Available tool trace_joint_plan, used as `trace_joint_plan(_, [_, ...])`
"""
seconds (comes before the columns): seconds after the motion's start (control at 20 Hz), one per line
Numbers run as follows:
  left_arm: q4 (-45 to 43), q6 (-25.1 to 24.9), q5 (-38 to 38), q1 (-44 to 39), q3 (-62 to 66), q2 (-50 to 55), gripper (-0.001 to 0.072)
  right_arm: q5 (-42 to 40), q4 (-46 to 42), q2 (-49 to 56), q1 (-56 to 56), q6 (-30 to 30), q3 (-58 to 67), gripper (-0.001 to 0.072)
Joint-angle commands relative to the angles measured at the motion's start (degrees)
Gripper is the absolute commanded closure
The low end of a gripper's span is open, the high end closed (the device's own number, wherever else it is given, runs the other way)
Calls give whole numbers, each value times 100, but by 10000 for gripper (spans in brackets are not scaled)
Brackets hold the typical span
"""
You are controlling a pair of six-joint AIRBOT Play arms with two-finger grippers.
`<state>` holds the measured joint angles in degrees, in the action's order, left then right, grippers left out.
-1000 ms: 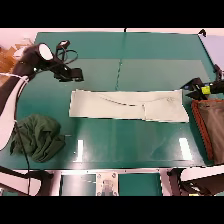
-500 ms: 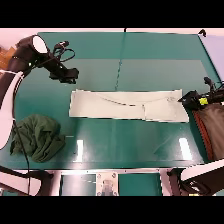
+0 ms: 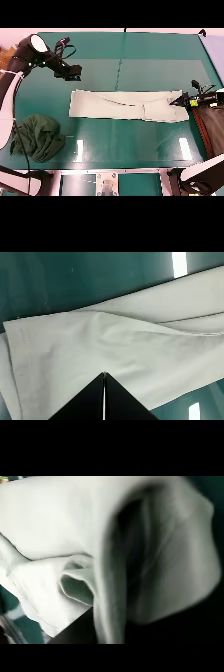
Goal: Fold the shirts.
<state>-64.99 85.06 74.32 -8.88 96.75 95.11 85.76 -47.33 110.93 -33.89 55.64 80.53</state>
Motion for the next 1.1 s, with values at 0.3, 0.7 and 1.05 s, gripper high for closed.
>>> trace_joint_plan(0.3, [922, -326, -2710, -1611, -1191, 297, 685, 787, 348, -505, 433, 435, 824, 696])
trace_joint_plan(0.7, [2503, -905, -3257, -2986, -181, 2002, 685, 1401, 345, -2243, 1440, 1252, 1279, 696])
trace_joint_plan(1.05, [2518, -890, -3182, -3158, 74, 2251, 684, 1394, 343, -2697, 1633, 1342, 1386, 696])
